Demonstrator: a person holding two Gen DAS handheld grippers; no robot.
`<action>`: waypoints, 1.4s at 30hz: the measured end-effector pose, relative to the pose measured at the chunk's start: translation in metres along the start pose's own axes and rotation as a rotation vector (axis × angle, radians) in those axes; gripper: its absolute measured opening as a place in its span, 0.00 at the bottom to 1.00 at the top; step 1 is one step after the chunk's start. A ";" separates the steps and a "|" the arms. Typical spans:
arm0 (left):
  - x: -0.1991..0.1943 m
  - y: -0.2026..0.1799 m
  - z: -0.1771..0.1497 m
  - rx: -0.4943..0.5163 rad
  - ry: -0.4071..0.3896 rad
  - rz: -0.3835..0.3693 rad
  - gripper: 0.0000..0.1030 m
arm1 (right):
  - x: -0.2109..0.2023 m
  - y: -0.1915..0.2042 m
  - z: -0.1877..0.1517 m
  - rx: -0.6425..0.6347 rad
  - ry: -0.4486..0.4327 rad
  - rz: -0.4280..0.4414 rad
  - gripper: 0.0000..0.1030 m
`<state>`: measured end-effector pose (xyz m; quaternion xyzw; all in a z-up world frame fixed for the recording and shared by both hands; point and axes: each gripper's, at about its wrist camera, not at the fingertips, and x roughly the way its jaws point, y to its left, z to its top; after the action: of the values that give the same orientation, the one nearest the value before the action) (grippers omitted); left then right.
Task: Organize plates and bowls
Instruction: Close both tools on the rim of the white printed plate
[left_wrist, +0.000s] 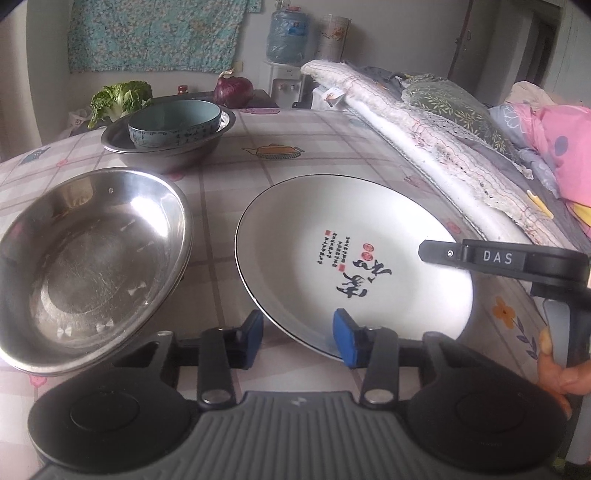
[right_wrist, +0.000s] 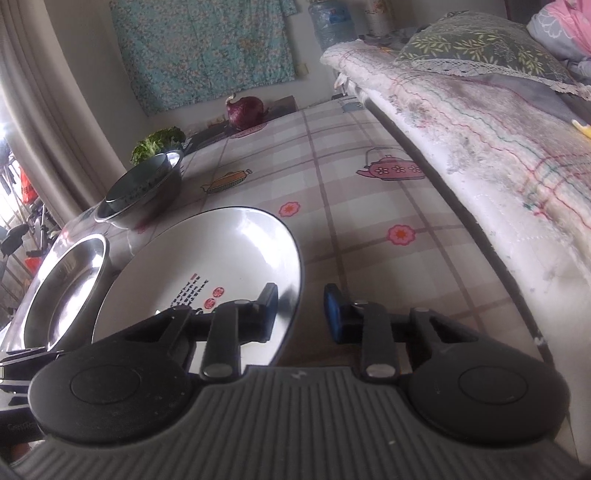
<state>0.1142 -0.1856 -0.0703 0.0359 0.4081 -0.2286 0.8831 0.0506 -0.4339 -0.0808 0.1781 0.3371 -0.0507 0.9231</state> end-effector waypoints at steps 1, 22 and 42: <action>0.000 0.000 0.001 0.002 -0.001 0.005 0.37 | 0.001 0.003 0.000 -0.016 0.000 -0.001 0.20; -0.042 0.014 -0.046 0.061 -0.069 -0.019 0.36 | -0.044 0.038 -0.046 -0.086 0.047 -0.008 0.19; -0.067 0.024 -0.065 -0.030 -0.101 -0.044 0.37 | -0.062 0.051 -0.060 -0.086 0.114 0.064 0.22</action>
<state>0.0412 -0.1226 -0.0667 0.0023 0.3672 -0.2432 0.8978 -0.0225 -0.3660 -0.0684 0.1515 0.3851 0.0037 0.9103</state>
